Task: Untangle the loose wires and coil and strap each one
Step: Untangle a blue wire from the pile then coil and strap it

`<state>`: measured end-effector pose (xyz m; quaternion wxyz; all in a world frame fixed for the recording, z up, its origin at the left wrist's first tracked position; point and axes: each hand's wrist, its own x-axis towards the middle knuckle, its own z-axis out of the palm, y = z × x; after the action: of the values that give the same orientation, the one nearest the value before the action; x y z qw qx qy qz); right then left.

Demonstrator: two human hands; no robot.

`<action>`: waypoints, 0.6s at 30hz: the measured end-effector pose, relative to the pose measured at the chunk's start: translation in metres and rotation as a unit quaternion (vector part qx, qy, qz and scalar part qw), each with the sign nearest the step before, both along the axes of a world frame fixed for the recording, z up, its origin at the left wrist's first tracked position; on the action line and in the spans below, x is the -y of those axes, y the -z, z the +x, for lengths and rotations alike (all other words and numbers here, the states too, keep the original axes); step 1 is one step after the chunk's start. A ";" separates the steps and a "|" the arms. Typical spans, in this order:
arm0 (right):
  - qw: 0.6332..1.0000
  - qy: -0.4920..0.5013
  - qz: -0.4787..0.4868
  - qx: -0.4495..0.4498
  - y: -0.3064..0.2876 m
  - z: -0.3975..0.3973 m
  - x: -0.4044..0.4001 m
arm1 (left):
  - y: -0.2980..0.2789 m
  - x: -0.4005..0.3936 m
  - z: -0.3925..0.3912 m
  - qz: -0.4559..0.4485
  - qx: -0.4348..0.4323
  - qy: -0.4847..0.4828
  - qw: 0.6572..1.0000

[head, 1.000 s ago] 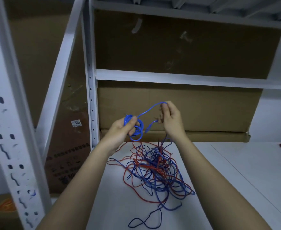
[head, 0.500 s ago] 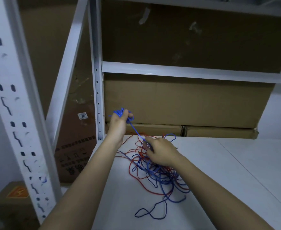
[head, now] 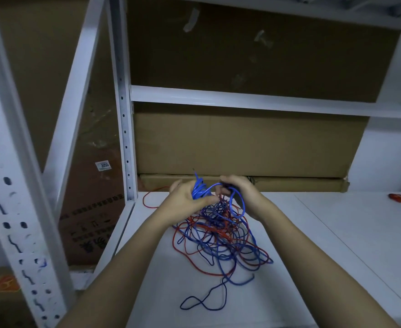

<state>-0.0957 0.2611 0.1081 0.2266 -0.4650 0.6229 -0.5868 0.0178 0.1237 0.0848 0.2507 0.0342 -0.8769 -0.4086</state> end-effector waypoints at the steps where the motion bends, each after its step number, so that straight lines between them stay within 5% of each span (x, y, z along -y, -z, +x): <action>1: 0.999 -0.013 -0.011 0.030 0.000 -0.003 -0.002 | 0.000 0.002 0.001 0.034 -0.004 -0.002 0.999; 5: 0.992 -0.035 -0.068 0.105 0.005 -0.015 -0.014 | -0.007 0.010 0.002 0.139 -0.019 -0.033 0.990; 9: 0.992 0.091 -0.048 -0.070 0.019 -0.010 -0.012 | -0.015 0.010 -0.003 0.202 -0.082 -0.072 0.973; 12: 0.989 0.068 -0.018 -0.132 0.023 -0.004 -0.007 | -0.024 0.006 -0.011 0.222 -0.123 -0.117 0.960; 15: 0.998 -0.007 -0.033 -0.055 0.018 -0.010 -0.014 | -0.034 0.018 -0.015 0.256 -0.149 -0.202 0.934; 18: 0.985 0.086 -0.137 0.065 -0.002 -0.029 -0.017 | -0.046 0.033 -0.017 0.236 -0.157 -0.278 0.918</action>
<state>-0.1248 0.2784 0.1098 0.1494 -0.3973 0.5583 -0.7129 0.0011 0.0903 0.1308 0.4736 0.2705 -0.6592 -0.5177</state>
